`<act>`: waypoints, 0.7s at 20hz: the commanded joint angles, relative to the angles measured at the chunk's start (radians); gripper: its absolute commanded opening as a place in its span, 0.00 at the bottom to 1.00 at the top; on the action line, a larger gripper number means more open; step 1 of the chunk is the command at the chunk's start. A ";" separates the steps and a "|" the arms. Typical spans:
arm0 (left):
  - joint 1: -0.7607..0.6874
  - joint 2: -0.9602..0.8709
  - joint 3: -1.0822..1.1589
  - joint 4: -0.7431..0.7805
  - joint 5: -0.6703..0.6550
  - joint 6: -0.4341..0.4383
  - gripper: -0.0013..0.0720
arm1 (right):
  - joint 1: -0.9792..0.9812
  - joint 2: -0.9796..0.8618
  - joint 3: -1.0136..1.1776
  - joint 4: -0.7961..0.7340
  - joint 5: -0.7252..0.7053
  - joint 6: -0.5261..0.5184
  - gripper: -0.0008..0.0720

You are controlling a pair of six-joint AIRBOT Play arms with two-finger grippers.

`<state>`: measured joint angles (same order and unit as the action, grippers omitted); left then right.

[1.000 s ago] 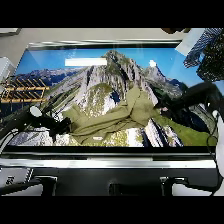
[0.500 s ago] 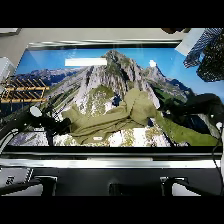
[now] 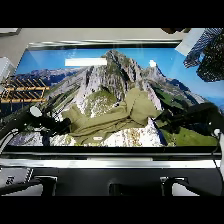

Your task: Fold the clothes and pants, and hang the long-sleeved shirts on hangers.

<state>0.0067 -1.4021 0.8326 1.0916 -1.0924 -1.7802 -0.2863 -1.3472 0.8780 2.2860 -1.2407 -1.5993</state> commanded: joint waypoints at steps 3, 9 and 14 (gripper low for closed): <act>0.000 0.000 0.000 0.000 0.002 0.000 0.04 | 0.222 -0.012 -0.076 0.055 0.332 -0.025 0.77; 0.000 -0.001 0.000 0.000 0.002 0.000 0.04 | 0.304 -0.101 -0.074 0.062 0.513 0.016 0.61; 0.000 0.000 0.003 0.000 0.000 0.032 0.04 | 0.301 -0.053 0.003 0.020 0.473 -0.003 0.05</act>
<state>0.0067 -1.4025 0.8326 1.0916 -1.0920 -1.7737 0.0086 -1.4254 0.8406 2.3234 -0.7738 -1.5944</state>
